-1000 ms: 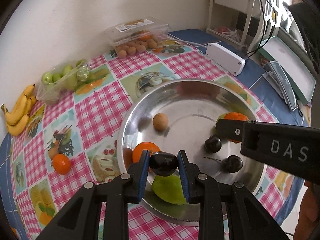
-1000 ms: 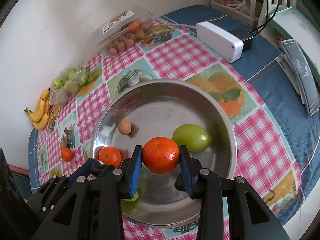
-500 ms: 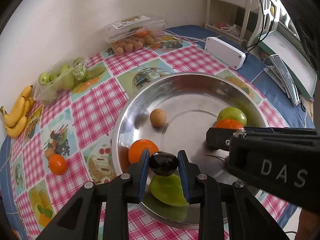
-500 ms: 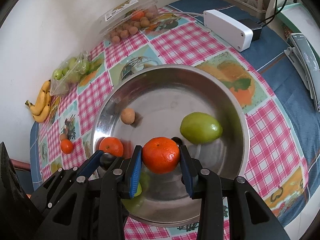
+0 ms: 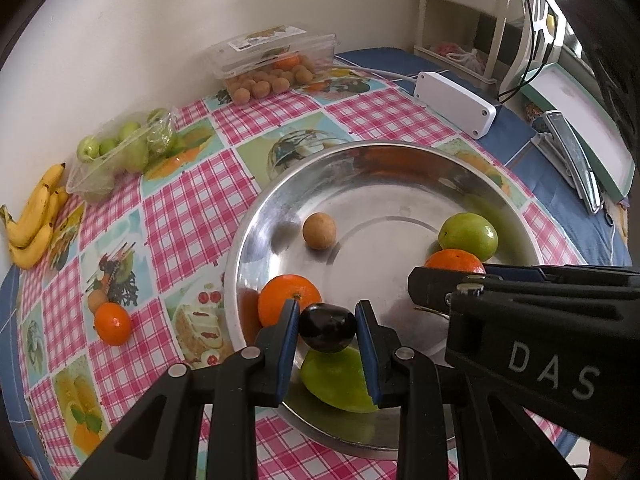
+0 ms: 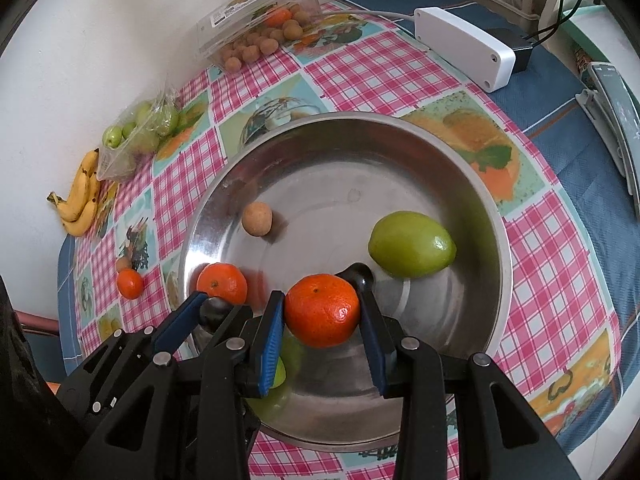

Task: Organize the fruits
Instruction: 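Open the left gripper releasing the cherry into the plate while the right releases the tangerine, then lift both open grippers away from the plate toward the remaining loose fruits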

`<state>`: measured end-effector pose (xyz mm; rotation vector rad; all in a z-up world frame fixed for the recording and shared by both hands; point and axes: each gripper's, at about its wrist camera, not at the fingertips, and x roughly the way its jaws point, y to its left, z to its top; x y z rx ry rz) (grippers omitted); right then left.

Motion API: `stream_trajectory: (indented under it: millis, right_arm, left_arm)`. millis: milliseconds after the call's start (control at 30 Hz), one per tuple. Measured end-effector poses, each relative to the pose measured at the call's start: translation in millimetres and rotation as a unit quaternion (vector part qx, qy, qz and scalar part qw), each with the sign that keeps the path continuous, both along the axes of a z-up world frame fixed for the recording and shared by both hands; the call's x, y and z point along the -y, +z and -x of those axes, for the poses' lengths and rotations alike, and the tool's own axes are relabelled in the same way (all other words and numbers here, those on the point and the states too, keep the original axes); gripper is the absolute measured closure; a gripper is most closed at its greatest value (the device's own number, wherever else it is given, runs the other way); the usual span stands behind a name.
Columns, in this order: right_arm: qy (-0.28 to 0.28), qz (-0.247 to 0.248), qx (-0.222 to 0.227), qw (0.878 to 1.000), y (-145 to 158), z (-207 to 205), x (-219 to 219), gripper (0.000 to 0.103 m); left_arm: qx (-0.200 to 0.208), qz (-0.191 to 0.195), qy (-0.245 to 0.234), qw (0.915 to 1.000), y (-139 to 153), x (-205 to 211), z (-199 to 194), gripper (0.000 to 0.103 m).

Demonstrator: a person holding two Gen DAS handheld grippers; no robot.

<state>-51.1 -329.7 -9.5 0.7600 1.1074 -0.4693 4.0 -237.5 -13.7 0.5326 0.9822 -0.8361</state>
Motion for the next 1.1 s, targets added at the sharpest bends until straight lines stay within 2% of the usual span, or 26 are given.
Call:
stream_trajectory:
  millis: [333,400,600,733,867,1033,1100]
  right_arm:
    - [0.004,0.002,-0.003,1.000,-0.6,-1.1,-0.1,0.064]
    - [0.005,0.003,-0.004,1.000,-0.4,-1.0,0.1,0.064]
    - [0.009,0.011,0.004,1.000,5.9,-0.8,0.6,0.064]
    - [0.006,0.015,0.009,1.000,9.3,1.6,2.2,0.064]
    - [-0.003,0.017,0.010,1.000,10.4,4.7,4.4,0.064]
    - [-0.010,0.020,0.003,1.000,9.7,6.0,6.5,0.064]
    - [-0.007,0.023,-0.003,1.000,9.1,5.3,5.3,0.060]
  left_arm:
    - [-0.010,0.001,0.005,0.9999,-0.2,0.1,-0.8,0.066]
    - [-0.008,0.001,0.005,1.0000,1.3,-0.1,0.0,0.059]
    - [0.000,0.007,0.005,1.0000,11.6,-1.4,0.8,0.048]
    - [0.001,0.008,0.010,0.9999,17.7,-4.8,-1.2,0.044]
    - [-0.004,0.000,0.030,0.9996,18.3,-11.6,-9.1,0.041]
    - [-0.020,-0.006,0.081,0.9965,15.9,-30.5,-29.4,0.039]
    - [-0.025,-0.005,0.104,0.9943,14.2,-39.3,-38.7,0.035]
